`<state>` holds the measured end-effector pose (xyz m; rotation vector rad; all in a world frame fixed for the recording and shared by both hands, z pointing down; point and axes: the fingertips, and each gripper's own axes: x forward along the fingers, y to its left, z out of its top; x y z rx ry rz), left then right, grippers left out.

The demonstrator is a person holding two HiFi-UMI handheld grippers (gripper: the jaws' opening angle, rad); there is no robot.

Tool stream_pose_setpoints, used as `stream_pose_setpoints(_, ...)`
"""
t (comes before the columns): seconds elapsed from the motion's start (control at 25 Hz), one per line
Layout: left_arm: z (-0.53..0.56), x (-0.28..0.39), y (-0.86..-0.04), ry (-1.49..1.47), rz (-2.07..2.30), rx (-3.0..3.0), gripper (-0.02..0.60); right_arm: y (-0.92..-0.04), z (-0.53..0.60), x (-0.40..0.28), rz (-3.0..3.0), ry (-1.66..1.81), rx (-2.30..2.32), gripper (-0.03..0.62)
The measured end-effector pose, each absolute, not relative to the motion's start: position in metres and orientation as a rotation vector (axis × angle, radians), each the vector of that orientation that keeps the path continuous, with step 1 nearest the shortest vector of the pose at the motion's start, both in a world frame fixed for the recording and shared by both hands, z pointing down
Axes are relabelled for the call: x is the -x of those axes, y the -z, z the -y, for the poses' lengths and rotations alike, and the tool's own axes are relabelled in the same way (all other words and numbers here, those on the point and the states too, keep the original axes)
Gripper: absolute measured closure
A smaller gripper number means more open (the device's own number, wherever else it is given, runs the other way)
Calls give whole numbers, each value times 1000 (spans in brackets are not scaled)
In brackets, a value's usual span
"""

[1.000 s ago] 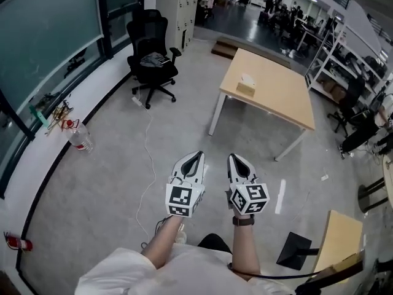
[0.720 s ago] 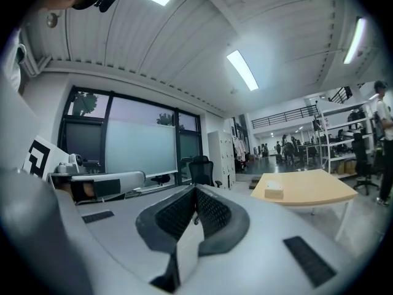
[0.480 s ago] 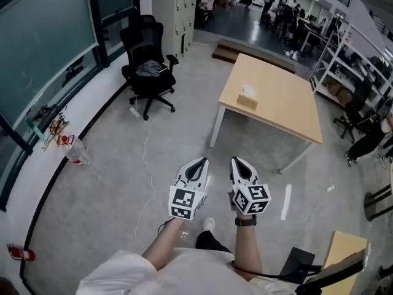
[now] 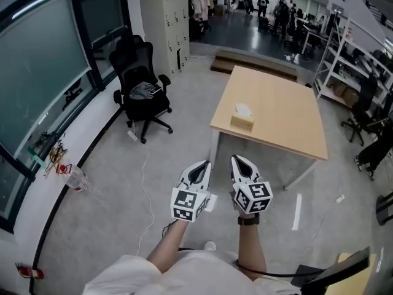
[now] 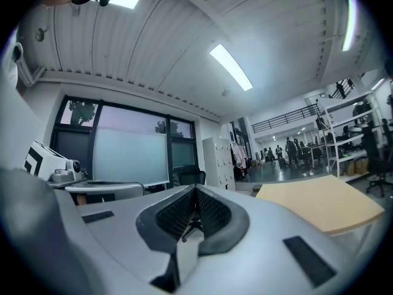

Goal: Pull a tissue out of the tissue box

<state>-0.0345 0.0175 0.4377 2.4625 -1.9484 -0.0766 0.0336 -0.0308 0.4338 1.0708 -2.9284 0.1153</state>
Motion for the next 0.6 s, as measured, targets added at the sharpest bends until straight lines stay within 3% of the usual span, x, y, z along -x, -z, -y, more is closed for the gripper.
stream_pose_setpoints(0.28,71,19,-471,-128,1917,-2493,581,-465,117,-57,2866,-216,-1146,599)
stream_pose_setpoints(0.6,225,43,-498,-60,1768,-2534,581,-501,259,-49,2757,-253,-1285,599)
